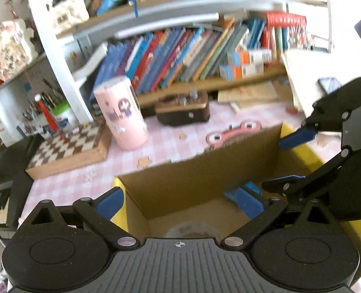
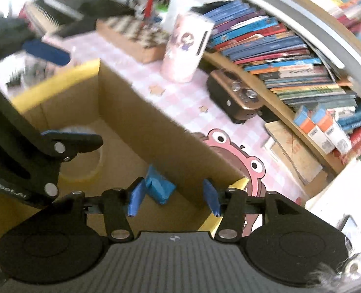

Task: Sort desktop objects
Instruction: 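Lower both into the yellow box and open both tools, then lift both tools out of the box and back away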

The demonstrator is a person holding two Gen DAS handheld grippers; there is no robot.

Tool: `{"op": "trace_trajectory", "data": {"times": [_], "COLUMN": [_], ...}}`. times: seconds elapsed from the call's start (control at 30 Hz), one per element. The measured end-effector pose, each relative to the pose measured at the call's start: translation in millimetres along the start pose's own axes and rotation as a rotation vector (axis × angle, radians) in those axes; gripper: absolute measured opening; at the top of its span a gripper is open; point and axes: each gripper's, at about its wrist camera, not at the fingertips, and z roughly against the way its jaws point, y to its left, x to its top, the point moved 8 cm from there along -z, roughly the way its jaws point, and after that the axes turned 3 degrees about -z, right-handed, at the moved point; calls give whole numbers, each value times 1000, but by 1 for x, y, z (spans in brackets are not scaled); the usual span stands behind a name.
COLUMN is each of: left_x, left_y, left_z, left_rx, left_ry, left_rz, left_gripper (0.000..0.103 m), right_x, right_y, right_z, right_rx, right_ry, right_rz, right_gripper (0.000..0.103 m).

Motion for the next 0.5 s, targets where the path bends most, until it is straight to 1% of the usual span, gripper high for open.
{"op": "trace_trajectory", "data": {"times": [0.13, 0.23, 0.43, 0.5], "left_x": [7, 9, 12, 14], "left_y": [3, 6, 21, 27], "left_z": [16, 30, 68, 81], "left_rx": [19, 45, 82, 96], "left_ry": [-54, -78, -157, -187], "left_rz": [7, 27, 111, 144], "left_gripper": [100, 101, 101, 101], "right_x": [5, 9, 12, 13], "right_y": [-4, -3, -9, -13], "right_z": [17, 31, 77, 94], "right_rx": [-12, -33, -113, -126], "right_ry": [-51, -98, -244, -294], "right_rz": [-56, -103, -256, -310], "right_gripper": [51, 52, 52, 52]}}
